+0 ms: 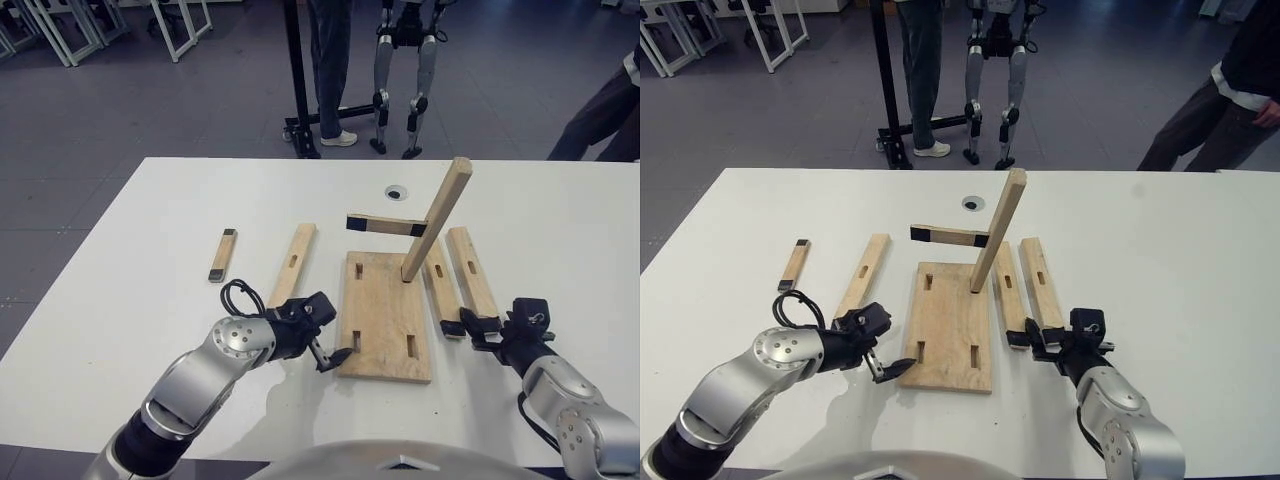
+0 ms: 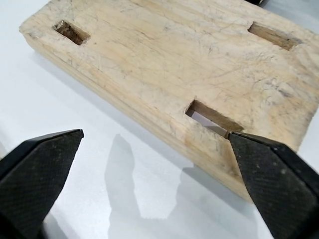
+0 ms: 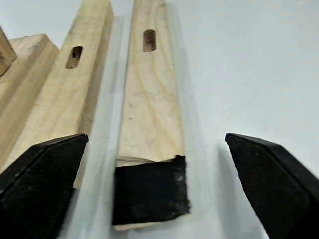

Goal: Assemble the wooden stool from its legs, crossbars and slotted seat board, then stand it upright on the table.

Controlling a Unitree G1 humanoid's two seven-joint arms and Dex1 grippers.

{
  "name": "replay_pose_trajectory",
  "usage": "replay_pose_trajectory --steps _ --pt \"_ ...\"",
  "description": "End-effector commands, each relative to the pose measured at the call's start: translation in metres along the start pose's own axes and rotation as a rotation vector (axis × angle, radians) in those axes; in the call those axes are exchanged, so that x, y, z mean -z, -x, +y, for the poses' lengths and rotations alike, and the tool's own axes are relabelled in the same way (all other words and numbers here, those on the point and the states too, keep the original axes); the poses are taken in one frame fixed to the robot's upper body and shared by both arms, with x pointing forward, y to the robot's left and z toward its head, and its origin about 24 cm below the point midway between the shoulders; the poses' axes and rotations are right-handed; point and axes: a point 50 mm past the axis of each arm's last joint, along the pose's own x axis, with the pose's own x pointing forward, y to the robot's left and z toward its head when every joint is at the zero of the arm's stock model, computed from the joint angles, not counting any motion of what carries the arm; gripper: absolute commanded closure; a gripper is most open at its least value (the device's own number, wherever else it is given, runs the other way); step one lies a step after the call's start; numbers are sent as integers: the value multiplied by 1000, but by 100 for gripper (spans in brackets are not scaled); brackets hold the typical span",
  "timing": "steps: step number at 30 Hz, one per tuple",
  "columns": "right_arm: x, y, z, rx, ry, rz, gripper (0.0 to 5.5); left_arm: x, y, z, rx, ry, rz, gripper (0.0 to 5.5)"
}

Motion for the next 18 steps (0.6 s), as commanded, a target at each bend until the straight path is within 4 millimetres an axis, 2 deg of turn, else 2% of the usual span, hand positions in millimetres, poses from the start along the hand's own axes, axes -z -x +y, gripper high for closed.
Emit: replay_pose_trajectory --steps 1,4,6,8,11,14,18 --pt "-1 -7 -8 16 19 7 41 -5 5 3 -11 -20 -2 11" --pt "-6 -13 -11 7 39 -3 41 -8 6 3 -8 -26 -4 11" --pt "4 -16 -7 -52 65 66 41 -13 8 4 -5 -30 -23 11" --pt "18 -16 -4 -114 71 142 79 -19 13 9 -10 -31 -49 11" --pt "30 -16 -6 -139 144 194 138 -28 21 16 -20 -10 -104 11" --pt "36 -16 -13 -114 182 205 194 -34 27 23 -30 7 -139 11" --pt "40 -21 -30 -54 169 207 268 -31 30 30 -59 33 -142 11"
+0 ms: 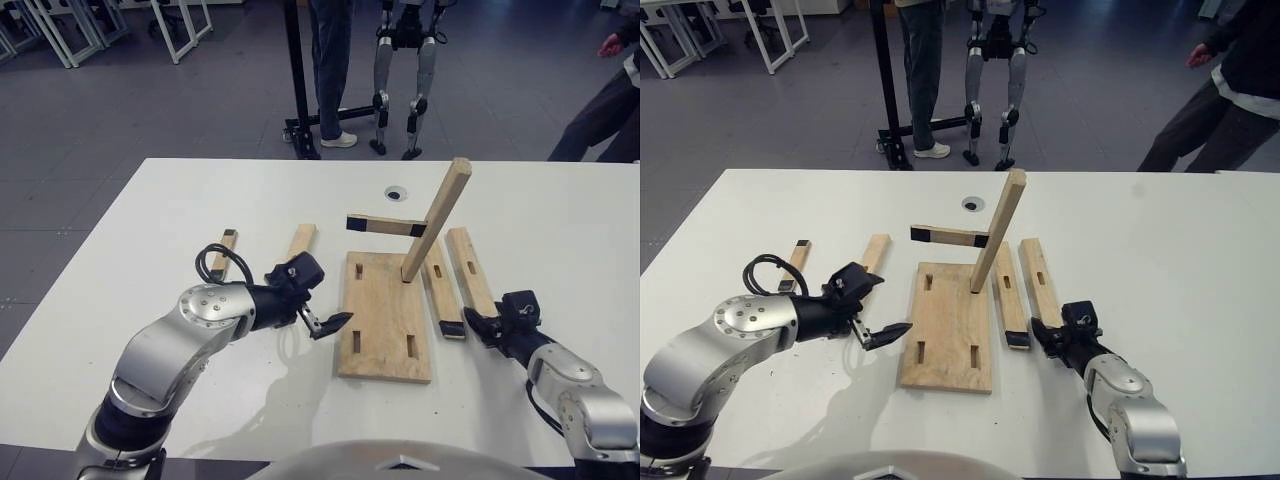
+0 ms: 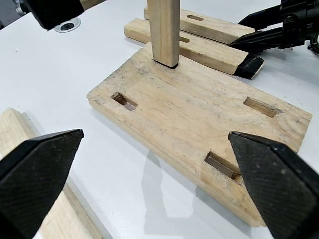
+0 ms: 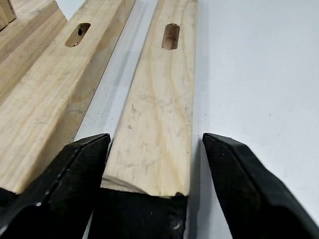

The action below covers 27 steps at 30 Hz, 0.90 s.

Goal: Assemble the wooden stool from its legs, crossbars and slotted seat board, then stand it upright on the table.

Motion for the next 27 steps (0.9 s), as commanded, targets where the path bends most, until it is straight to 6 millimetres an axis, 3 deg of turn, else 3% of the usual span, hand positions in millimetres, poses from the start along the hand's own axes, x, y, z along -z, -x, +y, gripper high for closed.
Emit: replay_pose_trajectory --steps 1,4,9,11,14,16,19,22,24,27 --pt "41 0 -16 79 -46 186 284 0 3 8 -38 16 1 11" --pt "40 -2 -22 93 -54 175 341 2 2 11 -54 26 1 11" --pt "24 -7 -23 59 -54 109 343 3 1 13 -63 63 -18 11" --pt "-9 -11 -39 99 -64 -18 343 3 3 18 -65 105 -53 11" --pt "-115 4 -94 250 -149 -415 343 -1 15 34 17 250 -159 11" --pt "-175 25 -100 149 -265 -678 343 -16 29 48 137 330 -321 11" --pt "-218 43 -70 -202 -418 -862 344 -34 40 59 247 360 -447 0" --pt "-242 55 -15 -627 -441 -886 344 -53 44 62 362 368 -551 0" --pt "-246 57 22 -887 -422 -827 344 -64 40 65 399 375 -583 27" --pt "-238 55 65 -1131 -370 -691 344 -79 31 64 425 363 -603 45"
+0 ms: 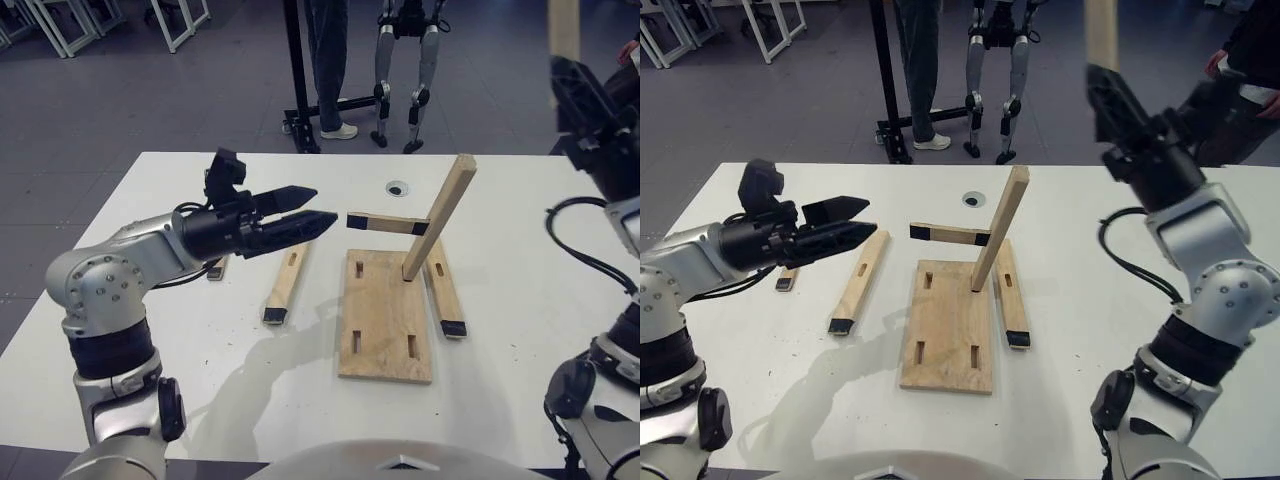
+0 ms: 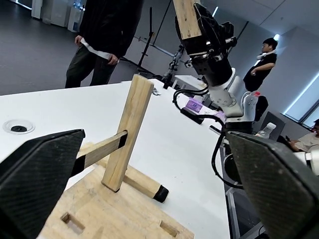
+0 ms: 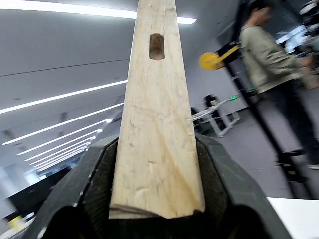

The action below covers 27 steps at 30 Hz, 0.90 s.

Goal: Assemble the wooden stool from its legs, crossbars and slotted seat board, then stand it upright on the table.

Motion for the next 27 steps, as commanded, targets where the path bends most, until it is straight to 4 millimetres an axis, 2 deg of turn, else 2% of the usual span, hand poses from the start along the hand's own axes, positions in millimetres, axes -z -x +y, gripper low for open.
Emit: replay_pose_trajectory --steps 1,4,8,17,21,27 --pt "37 -18 27 -215 -109 179 344 -10 -20 -1 54 -4 -23 45" --pt "58 -17 30 -269 -160 272 344 -16 -28 -9 187 52 -84 45" --pt "67 -13 29 -301 -172 347 344 -21 -18 -19 358 131 -120 45" --pt "91 -12 39 -379 -223 457 344 -18 -21 -15 327 150 -137 45" --pt "105 1 26 -327 -242 526 344 -17 -23 -15 333 162 -138 45" --pt "108 6 21 -317 -233 548 344 -14 -19 -17 363 186 -126 152"
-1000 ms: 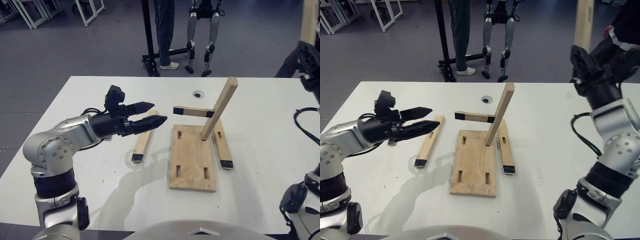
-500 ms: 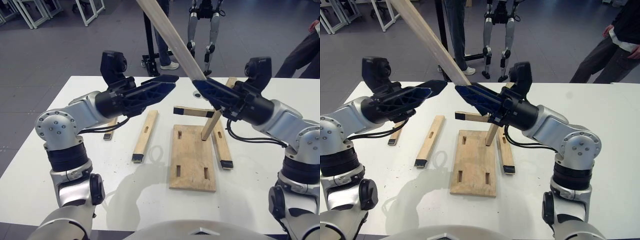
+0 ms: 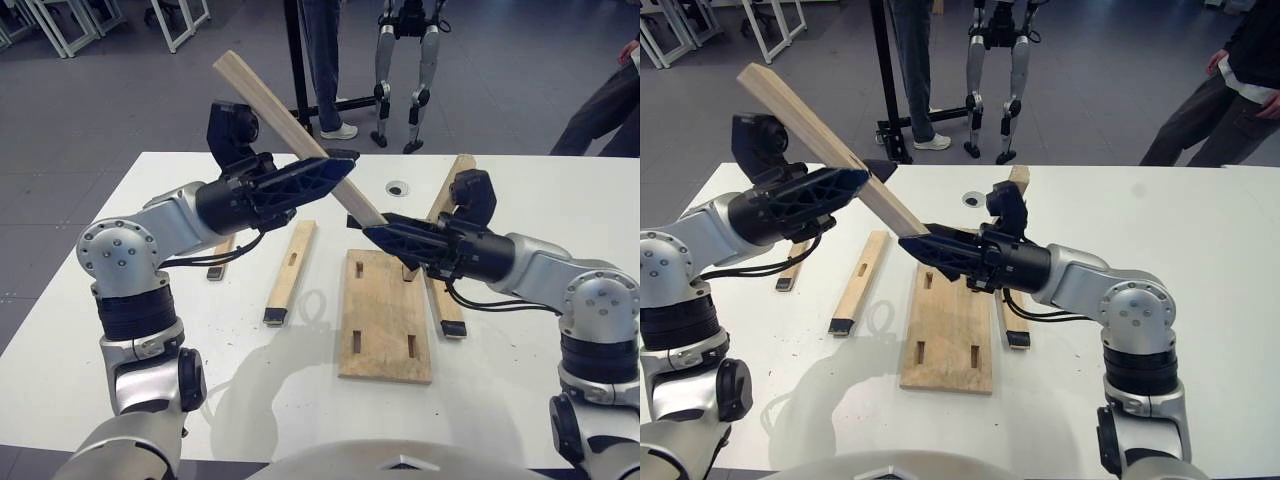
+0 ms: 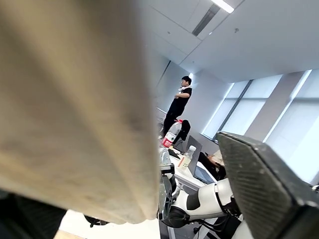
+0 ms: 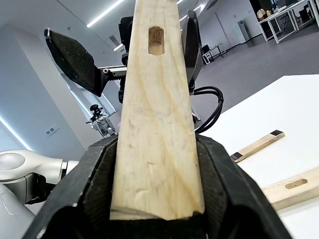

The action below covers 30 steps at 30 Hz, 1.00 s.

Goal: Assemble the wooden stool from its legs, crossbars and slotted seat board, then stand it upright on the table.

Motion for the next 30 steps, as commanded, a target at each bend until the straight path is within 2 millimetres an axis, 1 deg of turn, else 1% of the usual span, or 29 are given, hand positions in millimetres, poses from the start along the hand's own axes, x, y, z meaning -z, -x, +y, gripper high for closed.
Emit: replay_pose_trajectory --steps 1,2,7,11,16,20,21,23,24,28,30 --pt "2 2 -2 25 6 30 344 0 2 -3 12 8 12 167" --pt "2 1 -2 21 7 29 344 1 2 -3 7 9 15 178" --pt "2 -1 0 7 8 32 345 4 3 1 -23 13 30 271" --pt "3 0 -1 13 6 38 345 6 5 -1 -17 26 51 334" --pt "0 6 -5 39 15 51 345 5 9 -5 -3 38 68 337" --pt "-6 13 -16 115 36 48 346 5 10 -5 -12 37 69 337" --pt "-6 13 -17 112 19 51 308 5 9 -4 -16 36 65 337" --pt "-6 13 -16 98 4 54 277 5 10 -3 -27 29 59 338" --pt "-6 13 -16 97 1 54 256 5 10 0 -50 22 54 347" --pt "-7 16 -16 110 12 52 179 7 16 20 -202 7 5 347" --pt "-5 18 -14 110 17 65 146 6 20 25 -234 -6 -29 347"
